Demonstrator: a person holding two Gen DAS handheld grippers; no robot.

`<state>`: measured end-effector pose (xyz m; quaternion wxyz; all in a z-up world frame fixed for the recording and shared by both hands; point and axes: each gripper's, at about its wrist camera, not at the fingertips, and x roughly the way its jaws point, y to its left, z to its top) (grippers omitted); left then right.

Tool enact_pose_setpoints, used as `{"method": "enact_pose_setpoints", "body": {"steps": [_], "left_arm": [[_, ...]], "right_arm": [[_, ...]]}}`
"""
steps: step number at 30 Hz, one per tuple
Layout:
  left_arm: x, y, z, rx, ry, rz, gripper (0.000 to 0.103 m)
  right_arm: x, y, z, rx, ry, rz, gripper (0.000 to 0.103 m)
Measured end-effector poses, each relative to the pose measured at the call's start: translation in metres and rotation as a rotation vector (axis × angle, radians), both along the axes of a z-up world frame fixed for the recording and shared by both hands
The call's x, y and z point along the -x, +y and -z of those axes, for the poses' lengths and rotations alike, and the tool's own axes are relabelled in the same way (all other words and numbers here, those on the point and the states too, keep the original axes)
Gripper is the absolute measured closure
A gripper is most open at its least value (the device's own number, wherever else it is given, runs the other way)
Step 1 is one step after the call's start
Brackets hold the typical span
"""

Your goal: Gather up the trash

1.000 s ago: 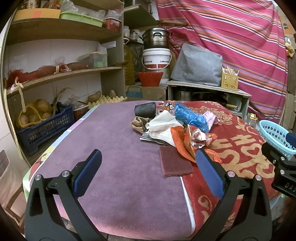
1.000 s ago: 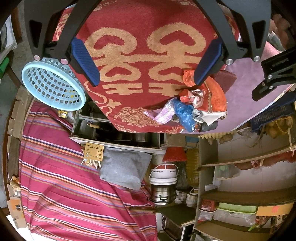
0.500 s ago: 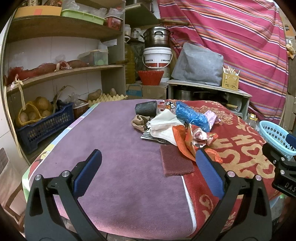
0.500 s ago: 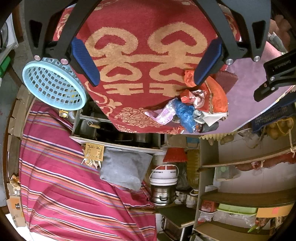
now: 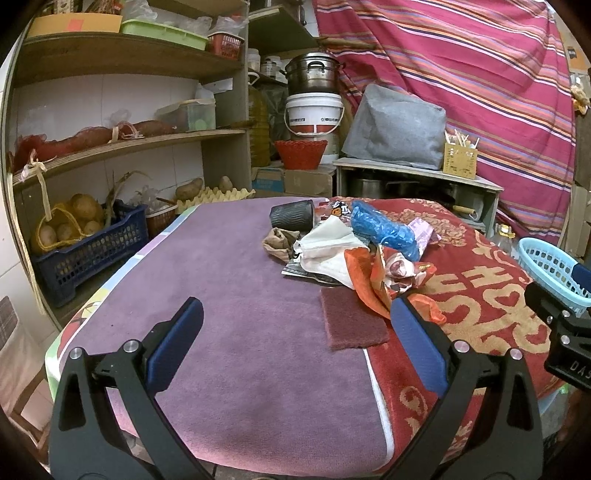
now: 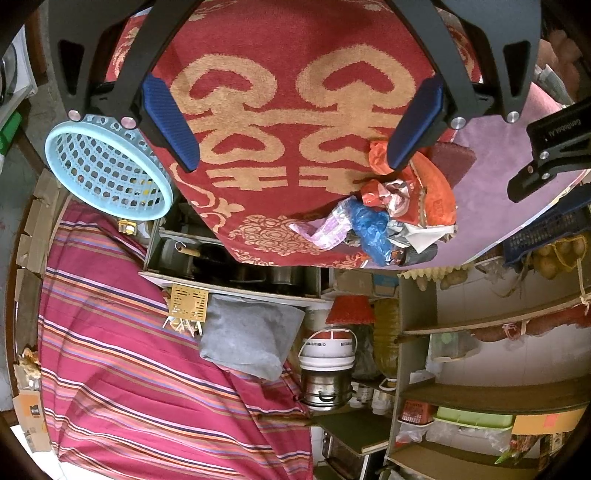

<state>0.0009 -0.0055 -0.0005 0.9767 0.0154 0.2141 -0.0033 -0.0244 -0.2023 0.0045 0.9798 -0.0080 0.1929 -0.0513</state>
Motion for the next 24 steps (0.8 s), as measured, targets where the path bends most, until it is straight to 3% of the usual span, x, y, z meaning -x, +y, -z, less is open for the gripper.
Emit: {"method": "enact_pose_setpoints", "body": {"steps": [24], "left_arm": [[-0.0013,0.0029,0.0009,0.005,0.014,-0.001,0.005]], "right_arm": [[-0.0012,-0.0011,0.0022,0.002,0.009,0.003,0.004]]}}
